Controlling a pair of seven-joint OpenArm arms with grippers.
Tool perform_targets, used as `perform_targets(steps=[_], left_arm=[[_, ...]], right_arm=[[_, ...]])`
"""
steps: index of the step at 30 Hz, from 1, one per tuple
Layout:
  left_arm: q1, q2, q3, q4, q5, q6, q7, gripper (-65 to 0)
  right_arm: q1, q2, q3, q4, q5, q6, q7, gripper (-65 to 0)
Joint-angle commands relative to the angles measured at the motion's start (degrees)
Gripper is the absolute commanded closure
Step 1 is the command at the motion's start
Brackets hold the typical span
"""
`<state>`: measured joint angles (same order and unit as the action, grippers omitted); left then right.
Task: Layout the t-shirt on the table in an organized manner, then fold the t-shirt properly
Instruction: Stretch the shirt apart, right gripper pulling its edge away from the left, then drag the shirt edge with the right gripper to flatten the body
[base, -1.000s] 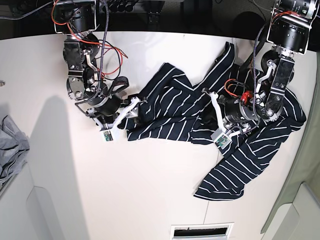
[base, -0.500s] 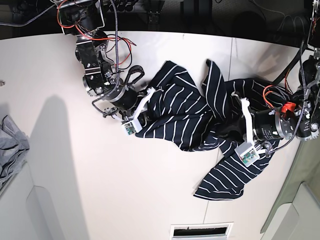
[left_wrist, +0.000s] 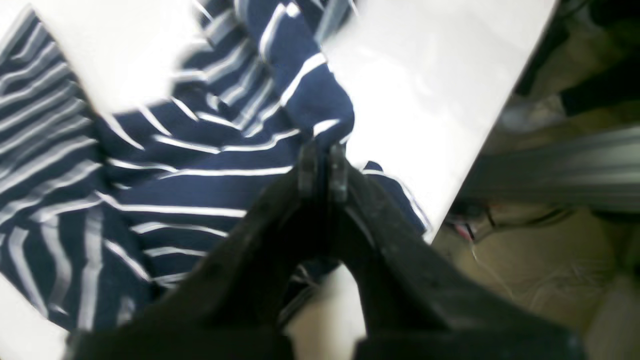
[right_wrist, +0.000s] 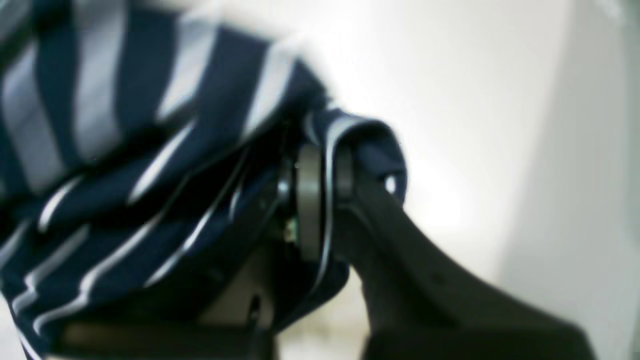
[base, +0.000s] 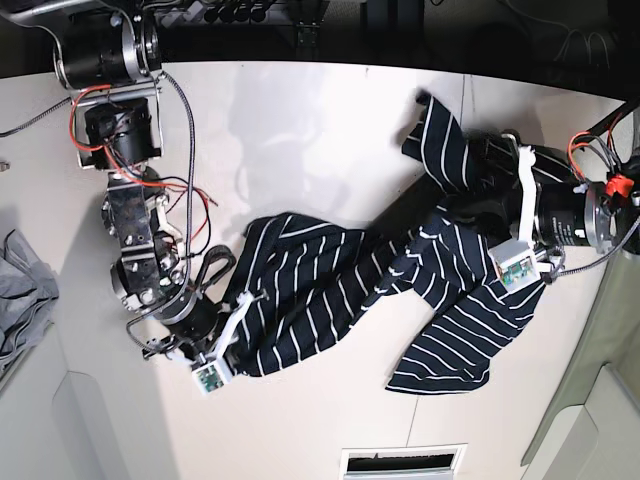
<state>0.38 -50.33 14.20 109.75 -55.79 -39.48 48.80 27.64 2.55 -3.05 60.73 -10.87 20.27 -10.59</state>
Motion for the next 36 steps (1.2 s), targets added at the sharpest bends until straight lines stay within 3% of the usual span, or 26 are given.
perform_targets(steps=[1,4,6,11,16,19,26,27,29,31,33,36], left_arm=[[0.55,-0.94,-0.61,1.03,-1.01,-0.52,-0.92,0.0],[4.83,-0.90,-0.59,1.11,-0.96,-0.52,-0.96,0.0],[7.23,-0.94,-0.59,1.07,-0.02,-0.52,-0.94,0.0],[10.62,-0.94,-0.59,0.81,3.39,-0.52,-0.96,-0.5],[10.62,-0.94,-0.59,0.00,3.37,-0.52,-0.94,-14.2],[10.58,-0.96,-0.61,0.00,3.48,-0.52,-0.94,-17.0],[9.94,-0.94,-0.61,0.02,4.39,-0.52,-2.36,-17.1],[9.94,-0.94,-0.61,0.02,4.39,-0.52,-3.30,-18.7],[9.92,-0.92,-0.63,0.02,4.70,-0.52,-4.66,-28.3],[9.94,-0.90,-0.63,0.00,5.66,-0.52,-5.40,-35.3],[9.94,-0.96,-0.63,0.00,6.78,-0.52,-5.27,-35.4],[9.97,-0.94,-0.63,0.00,7.19,-0.52,-5.27,-35.4]], right_arm=[[2.84,0.28,1.36,0.90,0.39,-1.49,1.60,-2.1],[4.44,0.28,4.07,0.92,2.91,-1.95,0.09,-25.8],[4.52,0.28,5.35,0.96,7.34,-2.10,-3.52,-35.2],[2.67,0.28,8.37,1.01,12.20,-2.54,-6.01,-36.0],[1.01,0.26,12.11,1.46,15.08,-2.49,-7.08,-36.0],[0.22,0.26,14.60,1.49,19.10,-1.73,-10.29,-36.0],[-3.56,-2.40,17.18,1.51,28.55,6.45,-14.97,-36.0],[-4.50,-3.52,17.18,1.51,29.18,7.87,-15.02,-36.0],[-6.43,-6.12,17.18,1.51,29.24,10.23,-14.93,-36.0],[-8.24,-8.76,17.18,1.51,27.50,10.03,-14.08,-36.0],[-9.94,-11.15,17.18,1.46,24.94,9.11,-10.49,-36.0],[-11.63,-11.15,15.15,1.18,24.11,5.75,-5.68,-36.0]])
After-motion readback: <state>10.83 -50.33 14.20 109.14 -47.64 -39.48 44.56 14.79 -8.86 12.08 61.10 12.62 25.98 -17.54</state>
